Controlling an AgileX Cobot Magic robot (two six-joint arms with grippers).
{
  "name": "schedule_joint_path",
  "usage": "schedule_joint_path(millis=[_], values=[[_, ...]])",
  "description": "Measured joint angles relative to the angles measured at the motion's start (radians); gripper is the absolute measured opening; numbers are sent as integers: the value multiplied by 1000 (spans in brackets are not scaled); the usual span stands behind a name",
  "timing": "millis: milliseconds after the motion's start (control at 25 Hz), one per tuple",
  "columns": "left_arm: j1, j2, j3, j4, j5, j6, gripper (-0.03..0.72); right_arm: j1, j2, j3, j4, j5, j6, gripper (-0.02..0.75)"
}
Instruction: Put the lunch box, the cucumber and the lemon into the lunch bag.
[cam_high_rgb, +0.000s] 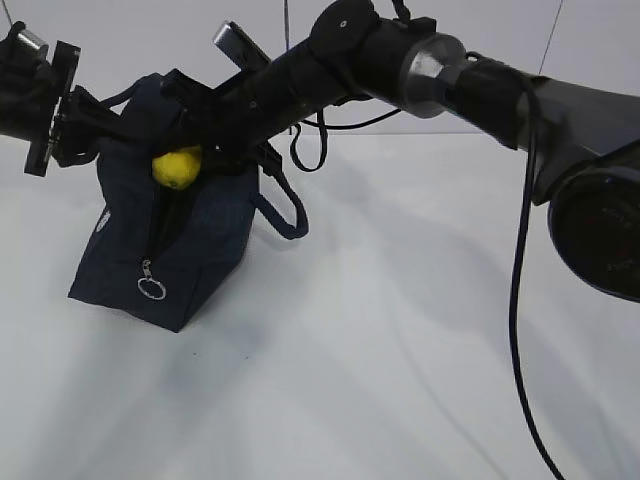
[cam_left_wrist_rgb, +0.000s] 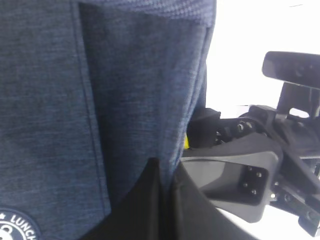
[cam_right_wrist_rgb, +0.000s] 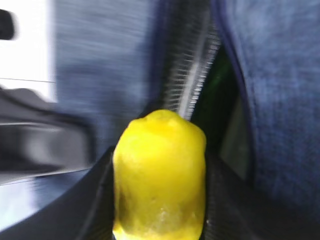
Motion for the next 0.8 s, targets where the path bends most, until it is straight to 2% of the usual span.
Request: schedule_joint_path(millis=[240,680,800], values=[[0,-2,0,2,0,0,-9,0,9,0,-29,2,0,382],[28,-2,0,12,0,0,-9,0,9,0,-45,31,0,542],[43,-2,0,19,0,0,-9,0,9,0,-44,37,0,557]])
